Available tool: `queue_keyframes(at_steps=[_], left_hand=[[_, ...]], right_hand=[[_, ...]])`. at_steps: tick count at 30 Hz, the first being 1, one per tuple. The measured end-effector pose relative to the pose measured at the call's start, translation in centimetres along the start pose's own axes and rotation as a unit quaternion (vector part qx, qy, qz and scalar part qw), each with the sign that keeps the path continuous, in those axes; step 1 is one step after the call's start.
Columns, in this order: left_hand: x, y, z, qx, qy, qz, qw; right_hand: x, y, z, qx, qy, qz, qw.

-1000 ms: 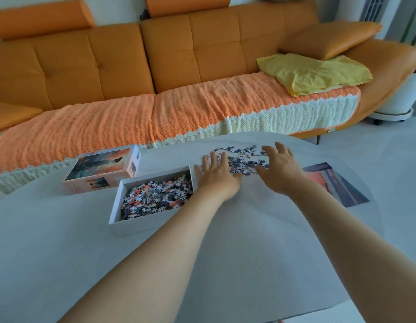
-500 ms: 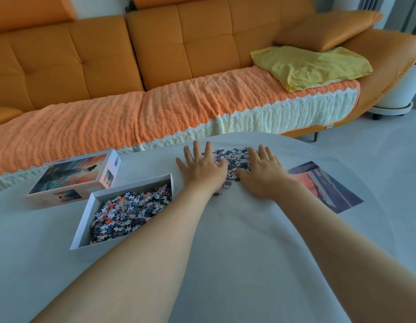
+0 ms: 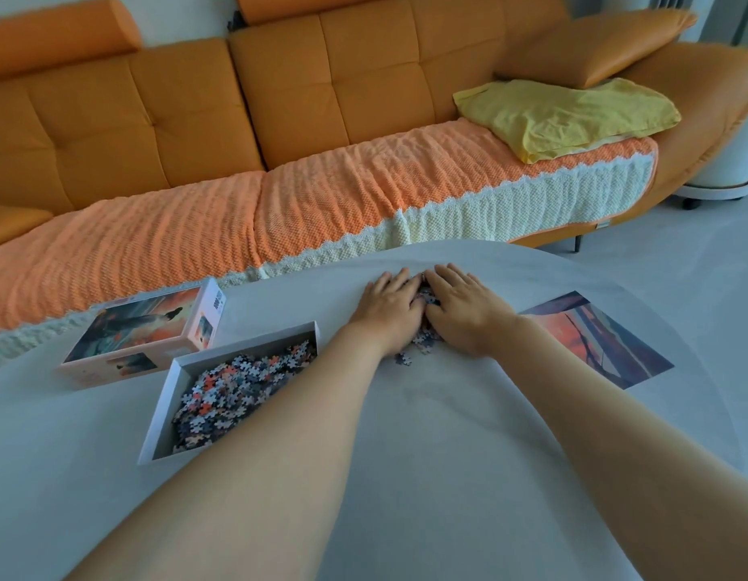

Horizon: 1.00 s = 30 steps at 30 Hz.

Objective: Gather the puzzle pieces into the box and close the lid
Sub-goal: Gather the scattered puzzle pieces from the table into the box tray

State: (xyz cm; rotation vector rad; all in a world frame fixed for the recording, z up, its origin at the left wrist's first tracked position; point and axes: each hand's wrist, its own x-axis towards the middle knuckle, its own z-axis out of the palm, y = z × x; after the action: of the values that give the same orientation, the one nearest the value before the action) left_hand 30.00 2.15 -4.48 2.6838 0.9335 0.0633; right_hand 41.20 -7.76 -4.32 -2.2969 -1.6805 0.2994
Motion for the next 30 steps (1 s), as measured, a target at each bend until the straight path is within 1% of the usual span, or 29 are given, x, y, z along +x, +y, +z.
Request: queue_keyframes(at_steps=[3, 7, 11, 14, 17, 19, 21, 24, 25, 27, 28, 30], left_hand=[[-2.0, 0.4, 0.2, -0.041, 0.005, -0.009, 0.999], [-5.3, 1.6, 0.4, -0.064, 0.011, -0.022, 0.998], [-8.7, 2.7, 1.0, -0.060, 0.007, -0.027, 0.998], [-11.4, 3.2, 1.1, -0.058, 0.027, -0.016, 0.998], [-13.4, 3.6, 0.3, -0.030, 0.026, -0.024, 0.999], [-14.4, 4.0, -0.8, -0.012, 0.006, -0.042, 0.999], [-15.2, 4.2, -1.8, -0.008, 0.005, -0.046, 0.999], [-16.2, 3.7, -2.7, -0.012, 0.046, -0.018, 0.999], [-16.4, 3.3, -3.0, -0.007, 0.074, -0.009, 0.997], [-16.7, 2.2, -3.6, 0.039, 0.136, -0.001, 0.990], [-16.9, 1.5, -3.7, 0.073, 0.145, -0.012, 0.987], [-16.9, -0.3, -3.7, 0.115, 0.110, -0.062, 0.985]], right_hand=[[-1.8, -1.0, -0.6, 0.045, 0.010, -0.016, 0.999], [-4.6, -1.8, -0.3, 0.049, 0.009, -0.027, 0.998], [-8.0, -2.6, 0.8, 0.052, 0.009, -0.012, 0.999], [-10.4, -3.7, 0.9, 0.058, 0.018, -0.022, 0.998], [-11.9, -4.8, 0.9, 0.085, 0.021, -0.034, 0.996], [-12.6, -5.5, 0.7, 0.131, 0.003, -0.022, 0.991], [-13.0, -6.1, 0.1, 0.186, -0.015, 0.001, 0.982], [-12.8, -6.6, -0.7, 0.209, -0.002, 0.026, 0.978], [-12.5, -6.6, -0.9, 0.207, 0.011, 0.035, 0.978], [-11.7, -6.6, -1.1, 0.204, 0.030, 0.058, 0.977], [-11.3, -6.6, -1.1, 0.204, 0.034, 0.069, 0.976], [-10.3, -6.6, -1.2, 0.194, 0.038, 0.075, 0.977]])
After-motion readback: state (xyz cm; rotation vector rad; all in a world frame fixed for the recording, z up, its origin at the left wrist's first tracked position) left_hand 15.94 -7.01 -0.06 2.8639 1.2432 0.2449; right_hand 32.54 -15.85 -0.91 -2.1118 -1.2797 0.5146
